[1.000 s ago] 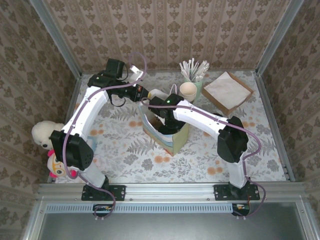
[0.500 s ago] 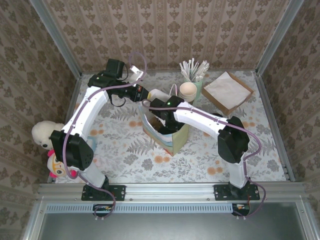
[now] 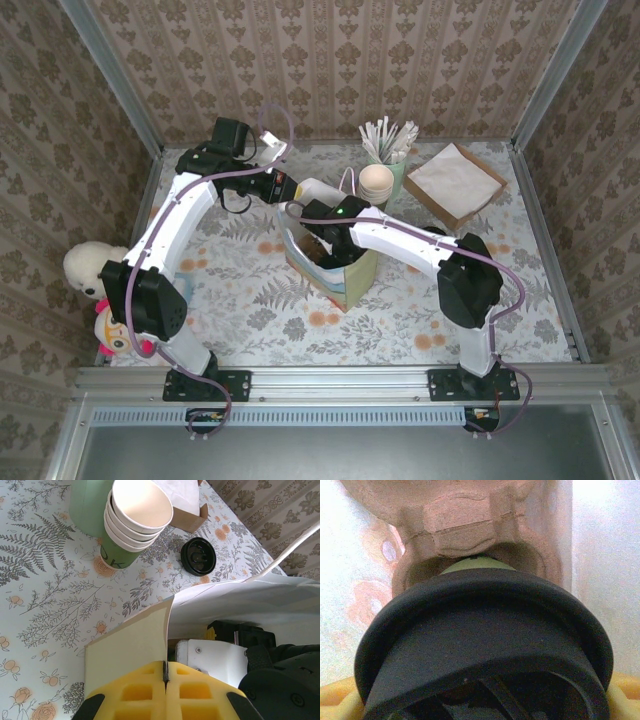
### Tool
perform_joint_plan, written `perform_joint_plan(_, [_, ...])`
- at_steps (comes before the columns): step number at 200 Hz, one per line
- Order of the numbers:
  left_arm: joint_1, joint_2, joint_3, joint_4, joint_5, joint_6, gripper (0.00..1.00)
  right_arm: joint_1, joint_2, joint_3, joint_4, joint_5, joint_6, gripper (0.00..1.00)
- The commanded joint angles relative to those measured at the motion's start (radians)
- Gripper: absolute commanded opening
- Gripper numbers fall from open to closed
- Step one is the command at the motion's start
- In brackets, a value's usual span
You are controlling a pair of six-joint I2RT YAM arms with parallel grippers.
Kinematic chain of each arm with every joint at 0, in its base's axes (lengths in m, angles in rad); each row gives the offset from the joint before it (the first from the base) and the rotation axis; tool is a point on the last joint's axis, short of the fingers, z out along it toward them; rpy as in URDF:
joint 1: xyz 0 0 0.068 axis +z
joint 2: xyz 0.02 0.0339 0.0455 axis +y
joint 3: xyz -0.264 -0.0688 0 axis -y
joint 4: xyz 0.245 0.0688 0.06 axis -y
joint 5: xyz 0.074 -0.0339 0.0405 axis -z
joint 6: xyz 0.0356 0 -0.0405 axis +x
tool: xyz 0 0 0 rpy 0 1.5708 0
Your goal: Pack the takeout coffee
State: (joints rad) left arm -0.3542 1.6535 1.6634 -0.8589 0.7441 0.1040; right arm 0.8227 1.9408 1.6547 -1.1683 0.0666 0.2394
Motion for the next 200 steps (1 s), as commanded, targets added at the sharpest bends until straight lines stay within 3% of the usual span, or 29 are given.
perform_joint_plan(1, [-0.006,-0.028,-0.005,0.008,0.017,-0.013,0.00,-0.003,0.039,-0.053,0.031,-0.019,0.011,0.45])
perform_joint_plan(200, [-0.004,-0.030,-0.002,0.009,0.004,-0.016,0.00,-0.008,0.075,-0.147,0.037,0.009,0.022,0.43])
